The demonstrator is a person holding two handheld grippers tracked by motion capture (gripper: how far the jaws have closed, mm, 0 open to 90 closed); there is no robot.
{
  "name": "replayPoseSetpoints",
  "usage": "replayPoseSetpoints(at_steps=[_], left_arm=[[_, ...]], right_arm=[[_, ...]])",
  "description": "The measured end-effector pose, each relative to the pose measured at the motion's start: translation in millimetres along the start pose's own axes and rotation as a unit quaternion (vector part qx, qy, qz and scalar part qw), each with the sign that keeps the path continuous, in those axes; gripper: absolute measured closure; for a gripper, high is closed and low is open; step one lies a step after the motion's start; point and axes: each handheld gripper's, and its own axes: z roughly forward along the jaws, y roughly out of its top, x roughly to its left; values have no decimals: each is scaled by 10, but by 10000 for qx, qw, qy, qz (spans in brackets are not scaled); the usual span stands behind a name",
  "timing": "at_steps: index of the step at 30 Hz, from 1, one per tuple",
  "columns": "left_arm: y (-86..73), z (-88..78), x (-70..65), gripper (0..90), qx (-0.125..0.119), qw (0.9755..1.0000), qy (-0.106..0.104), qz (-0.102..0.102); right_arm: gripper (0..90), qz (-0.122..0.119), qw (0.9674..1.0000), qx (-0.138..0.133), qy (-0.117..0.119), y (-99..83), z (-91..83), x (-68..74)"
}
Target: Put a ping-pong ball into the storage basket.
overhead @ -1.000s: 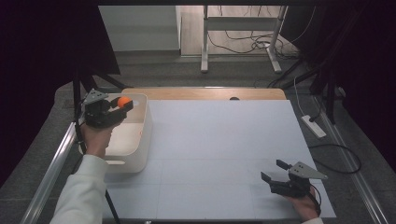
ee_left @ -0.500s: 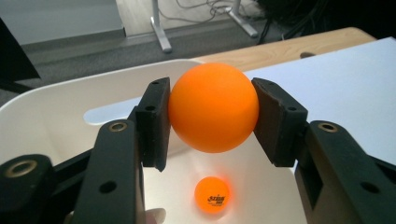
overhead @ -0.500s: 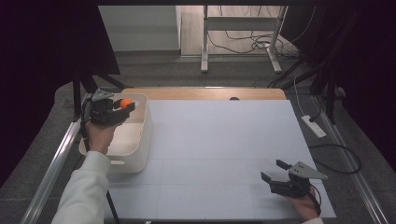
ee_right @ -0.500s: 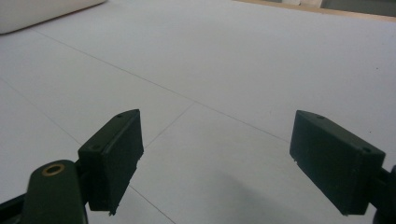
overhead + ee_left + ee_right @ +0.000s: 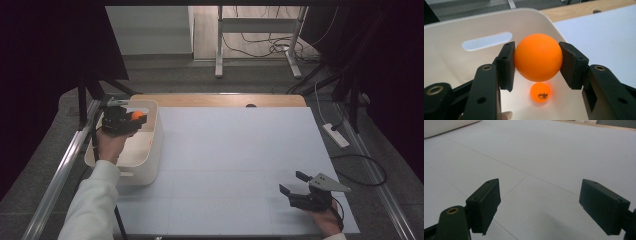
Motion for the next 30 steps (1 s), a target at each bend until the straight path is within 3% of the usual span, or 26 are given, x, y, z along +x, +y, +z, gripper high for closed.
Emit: replayPoseSetpoints(at_steps=[4,25,27,30], left_arm=[[-22,37,20,501,149,9999,-56,-41],[-11,-43,-17,499,-138,9999,22,-10],[-7,-51,-22,476,-212,9998,21,-8],[7,-64,-45,314,-282,9996,98,2]], right_arm=[[173,-2,10000,3,1,0,1,1],[172,-3,10000,-11,4,2,4,0],[172,-3,10000,-14,5,2,3,0],[172,-6,10000,-13,8,2,4,-1]])
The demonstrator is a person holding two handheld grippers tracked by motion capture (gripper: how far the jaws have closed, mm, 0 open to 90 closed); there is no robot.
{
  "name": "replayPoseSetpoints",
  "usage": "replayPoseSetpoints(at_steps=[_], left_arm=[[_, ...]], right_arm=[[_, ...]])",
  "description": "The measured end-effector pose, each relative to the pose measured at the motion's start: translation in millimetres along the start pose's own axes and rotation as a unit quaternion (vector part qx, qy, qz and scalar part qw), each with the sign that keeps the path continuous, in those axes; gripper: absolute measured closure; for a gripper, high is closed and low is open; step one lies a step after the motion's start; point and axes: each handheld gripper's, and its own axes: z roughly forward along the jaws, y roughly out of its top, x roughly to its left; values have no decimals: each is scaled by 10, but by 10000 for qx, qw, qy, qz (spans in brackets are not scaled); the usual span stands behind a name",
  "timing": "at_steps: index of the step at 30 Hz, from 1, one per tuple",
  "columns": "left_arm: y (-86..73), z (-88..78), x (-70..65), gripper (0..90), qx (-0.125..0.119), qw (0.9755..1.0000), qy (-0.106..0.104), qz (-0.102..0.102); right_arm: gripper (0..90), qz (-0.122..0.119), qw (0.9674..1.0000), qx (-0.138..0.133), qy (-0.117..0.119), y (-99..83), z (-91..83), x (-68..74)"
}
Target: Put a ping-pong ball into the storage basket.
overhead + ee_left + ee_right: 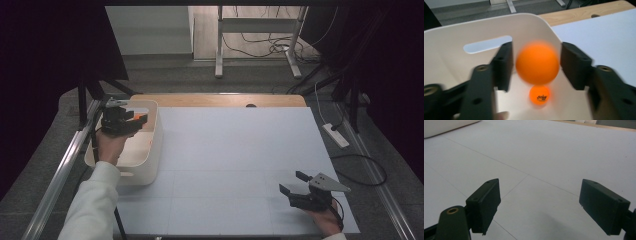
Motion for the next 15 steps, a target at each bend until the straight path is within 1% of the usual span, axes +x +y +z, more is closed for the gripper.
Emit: replayPoseSetpoints(at_steps=[2,5,9,15], left_arm=[[7,-17,-15,258,-58,10000,-10,-21],[22,-43,-46,211,-160,9998,-53,-46],[34,-66,-84,200,-240,9996,-157,-3],[45,-126,-160,192,-336,9983,-472,97]], right_arm=[[172,6,10000,1,-1,0,1,0],[172,6,10000,1,-2,1,3,0],[172,-1,10000,-1,-4,0,2,0],[172,0,10000,-4,-1,0,0,0]])
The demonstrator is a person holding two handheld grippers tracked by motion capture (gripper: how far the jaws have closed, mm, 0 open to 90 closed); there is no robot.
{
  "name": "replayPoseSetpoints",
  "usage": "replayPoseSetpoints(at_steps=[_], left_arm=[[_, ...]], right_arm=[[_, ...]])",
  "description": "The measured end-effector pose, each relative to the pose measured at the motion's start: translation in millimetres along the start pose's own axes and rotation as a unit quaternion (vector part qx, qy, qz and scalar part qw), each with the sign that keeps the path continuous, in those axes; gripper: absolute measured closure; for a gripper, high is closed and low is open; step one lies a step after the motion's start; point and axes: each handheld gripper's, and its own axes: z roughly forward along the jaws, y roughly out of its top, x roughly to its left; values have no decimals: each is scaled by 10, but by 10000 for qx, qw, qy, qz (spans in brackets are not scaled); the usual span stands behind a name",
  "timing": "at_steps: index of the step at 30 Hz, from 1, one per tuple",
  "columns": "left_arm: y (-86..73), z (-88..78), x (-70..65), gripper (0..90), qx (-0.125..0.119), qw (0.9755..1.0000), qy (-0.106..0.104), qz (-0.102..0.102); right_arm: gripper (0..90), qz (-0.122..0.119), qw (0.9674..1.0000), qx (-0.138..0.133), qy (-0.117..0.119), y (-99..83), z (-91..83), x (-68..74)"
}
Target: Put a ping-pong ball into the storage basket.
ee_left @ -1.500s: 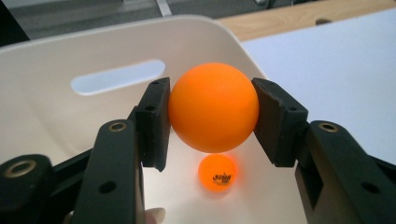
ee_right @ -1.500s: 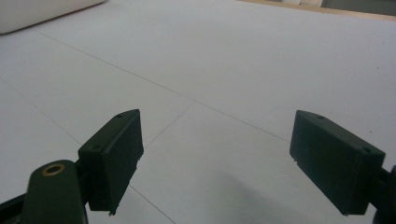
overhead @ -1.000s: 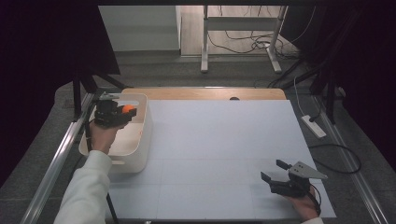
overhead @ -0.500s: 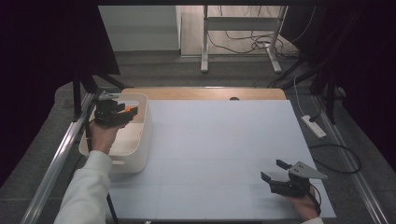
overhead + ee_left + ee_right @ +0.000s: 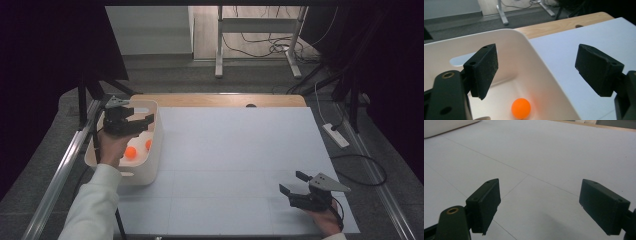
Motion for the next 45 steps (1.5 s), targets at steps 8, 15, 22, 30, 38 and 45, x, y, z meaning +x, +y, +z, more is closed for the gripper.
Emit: replayPoseSetpoints(at_steps=[8,15,22,30,38,45], left_arm=[[19,-96,-150,190,-188,9989,-394,150],[7,-169,-322,187,-344,9958,-783,311],[-63,-240,-502,206,-587,9924,-1000,425],[-108,-272,-713,206,-750,9869,-1305,584],[-191,-298,-875,214,-834,9819,-1527,751],[-268,-317,-1065,210,-775,9755,-1844,919]], right_arm=[[172,-10,10000,-5,11,2,-1,1],[172,-9,10000,-33,23,16,-9,15],[172,-30,10000,-70,61,25,-20,31],[171,-36,10000,-39,33,22,-31,35],[172,-19,10000,-51,10,11,-47,42],[171,-69,10000,-21,-5,8,-55,48]])
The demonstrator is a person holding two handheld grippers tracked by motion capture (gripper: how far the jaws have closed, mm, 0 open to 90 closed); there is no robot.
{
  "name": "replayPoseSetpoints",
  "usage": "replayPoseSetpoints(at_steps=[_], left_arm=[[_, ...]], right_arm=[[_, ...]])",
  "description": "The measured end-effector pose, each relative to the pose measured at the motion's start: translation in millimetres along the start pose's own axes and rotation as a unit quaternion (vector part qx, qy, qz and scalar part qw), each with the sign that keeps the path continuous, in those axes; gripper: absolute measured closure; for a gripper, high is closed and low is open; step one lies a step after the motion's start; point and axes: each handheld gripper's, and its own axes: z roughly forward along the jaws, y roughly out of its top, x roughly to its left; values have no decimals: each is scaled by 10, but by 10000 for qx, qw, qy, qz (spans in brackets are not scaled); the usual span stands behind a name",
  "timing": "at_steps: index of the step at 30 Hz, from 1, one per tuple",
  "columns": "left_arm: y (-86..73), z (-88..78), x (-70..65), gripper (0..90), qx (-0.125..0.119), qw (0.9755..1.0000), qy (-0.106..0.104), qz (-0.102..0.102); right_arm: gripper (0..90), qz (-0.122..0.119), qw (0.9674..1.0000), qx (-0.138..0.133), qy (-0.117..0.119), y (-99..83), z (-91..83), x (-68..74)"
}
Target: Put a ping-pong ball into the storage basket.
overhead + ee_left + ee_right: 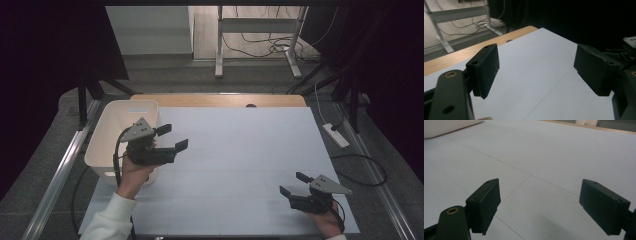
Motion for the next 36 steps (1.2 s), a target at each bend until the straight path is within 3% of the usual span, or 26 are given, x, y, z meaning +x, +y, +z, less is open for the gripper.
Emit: replayPoseSetpoints(at_steps=[6,11,18,23,29,36], left_arm=[[-108,49,-171,207,74,9996,-235,145],[-184,77,-250,205,225,9990,-211,318],[-340,63,-317,205,310,9987,-239,342],[-509,71,-421,205,519,9969,-186,557],[-707,56,-437,203,607,9968,-175,492],[-982,44,-348,203,690,9972,-70,285]], right_arm=[[172,-20,10000,13,3,-4,1,6],[172,-14,10000,23,6,-6,-6,20],[172,4,10000,14,3,-8,-17,19],[171,-5,10000,40,6,-9,-14,22],[172,-19,10000,32,7,-8,-16,34],[172,-44,10000,57,9,-15,-16,54]])
